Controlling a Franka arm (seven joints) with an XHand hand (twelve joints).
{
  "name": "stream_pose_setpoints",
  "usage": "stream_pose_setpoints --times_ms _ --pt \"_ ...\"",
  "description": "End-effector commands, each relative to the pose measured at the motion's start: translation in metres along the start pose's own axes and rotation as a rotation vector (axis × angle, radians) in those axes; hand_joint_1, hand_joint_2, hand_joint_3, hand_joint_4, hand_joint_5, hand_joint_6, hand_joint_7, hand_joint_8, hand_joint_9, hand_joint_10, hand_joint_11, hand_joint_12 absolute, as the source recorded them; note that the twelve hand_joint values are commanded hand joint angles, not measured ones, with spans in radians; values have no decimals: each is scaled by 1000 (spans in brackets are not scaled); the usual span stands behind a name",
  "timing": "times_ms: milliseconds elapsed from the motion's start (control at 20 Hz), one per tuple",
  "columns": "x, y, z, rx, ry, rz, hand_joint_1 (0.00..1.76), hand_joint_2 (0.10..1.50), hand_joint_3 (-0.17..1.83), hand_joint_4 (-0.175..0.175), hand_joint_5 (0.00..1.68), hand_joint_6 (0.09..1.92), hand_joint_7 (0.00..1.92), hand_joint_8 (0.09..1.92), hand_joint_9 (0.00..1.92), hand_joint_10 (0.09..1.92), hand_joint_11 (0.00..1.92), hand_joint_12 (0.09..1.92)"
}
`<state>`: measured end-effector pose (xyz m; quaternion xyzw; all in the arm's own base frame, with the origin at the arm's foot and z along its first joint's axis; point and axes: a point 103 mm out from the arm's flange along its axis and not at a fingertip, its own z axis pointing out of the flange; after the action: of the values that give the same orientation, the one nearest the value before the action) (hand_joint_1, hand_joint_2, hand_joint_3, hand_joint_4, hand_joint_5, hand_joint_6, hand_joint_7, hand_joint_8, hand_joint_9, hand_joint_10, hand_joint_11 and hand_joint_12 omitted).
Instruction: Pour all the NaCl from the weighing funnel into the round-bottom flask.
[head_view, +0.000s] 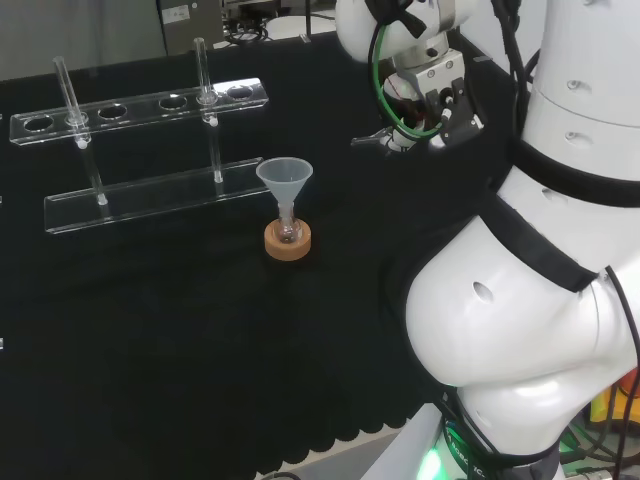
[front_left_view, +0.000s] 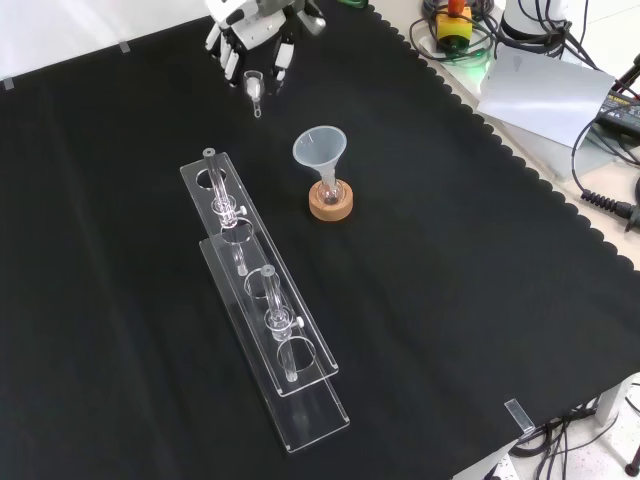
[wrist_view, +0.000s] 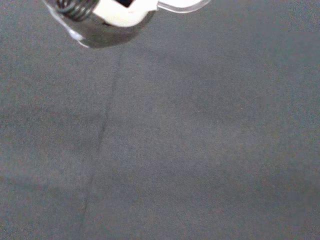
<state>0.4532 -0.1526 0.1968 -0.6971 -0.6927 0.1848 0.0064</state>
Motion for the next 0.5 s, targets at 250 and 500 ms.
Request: stream_pose_setpoints --times_ms 250,500 --pt "7 -22 -20 25 -29 3 1058 837 490 175 1067 961 989 558 1158 370 642 1214" --pt "18 -28 -39 13 -47 -19 1058 835 494 175 1068 961 997 559 1162 370 645 1213"
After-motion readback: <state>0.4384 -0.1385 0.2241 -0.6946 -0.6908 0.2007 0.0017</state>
